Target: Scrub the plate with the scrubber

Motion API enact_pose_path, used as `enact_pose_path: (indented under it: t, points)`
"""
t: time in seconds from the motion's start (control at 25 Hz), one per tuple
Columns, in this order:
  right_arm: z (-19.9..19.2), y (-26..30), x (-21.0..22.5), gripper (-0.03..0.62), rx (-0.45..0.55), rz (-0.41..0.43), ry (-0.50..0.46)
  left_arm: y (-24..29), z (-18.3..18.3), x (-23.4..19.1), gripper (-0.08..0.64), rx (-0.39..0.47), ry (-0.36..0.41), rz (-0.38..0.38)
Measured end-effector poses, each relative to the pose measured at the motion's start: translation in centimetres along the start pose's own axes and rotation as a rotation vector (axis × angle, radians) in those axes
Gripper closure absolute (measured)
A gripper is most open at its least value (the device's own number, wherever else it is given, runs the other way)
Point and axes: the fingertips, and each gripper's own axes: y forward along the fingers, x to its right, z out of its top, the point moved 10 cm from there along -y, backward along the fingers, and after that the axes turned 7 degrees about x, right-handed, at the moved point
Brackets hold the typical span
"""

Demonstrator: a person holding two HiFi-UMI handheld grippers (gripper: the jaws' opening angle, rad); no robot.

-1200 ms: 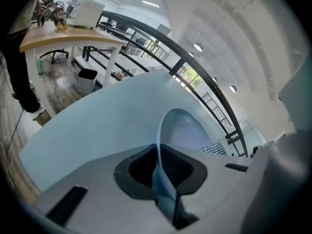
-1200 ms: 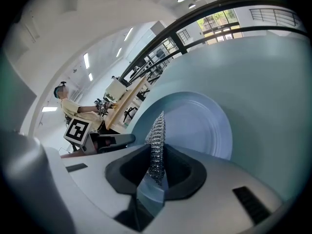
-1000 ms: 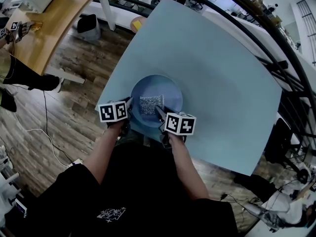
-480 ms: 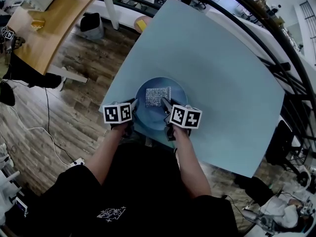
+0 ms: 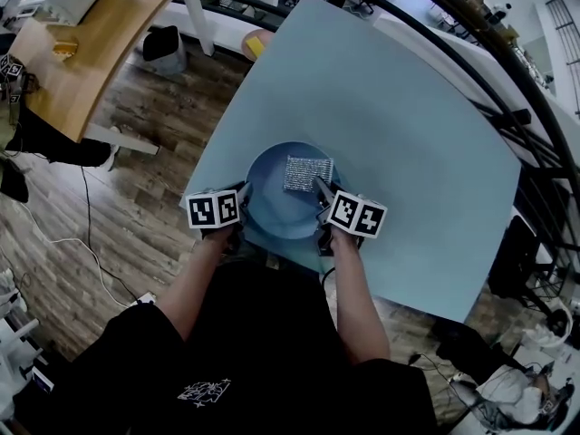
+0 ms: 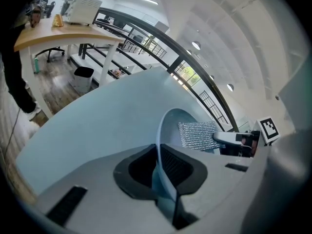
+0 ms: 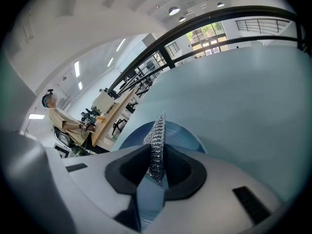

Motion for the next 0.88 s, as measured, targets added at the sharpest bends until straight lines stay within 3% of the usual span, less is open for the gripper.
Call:
enact_pose_path:
  t: [0.36,0.88]
  points:
    - [0.2,-3.1,2.5,0.512,0.046,-0.061,0.043,-0.2,-0.1,0.3,0.526,0.007,-0.002,0.013]
    - [-0.4,-6.5,4.6,0.512,0.043,-0.088,0.019,-0.1,0.1,0.2,0.526,0.018,0.012,0.049]
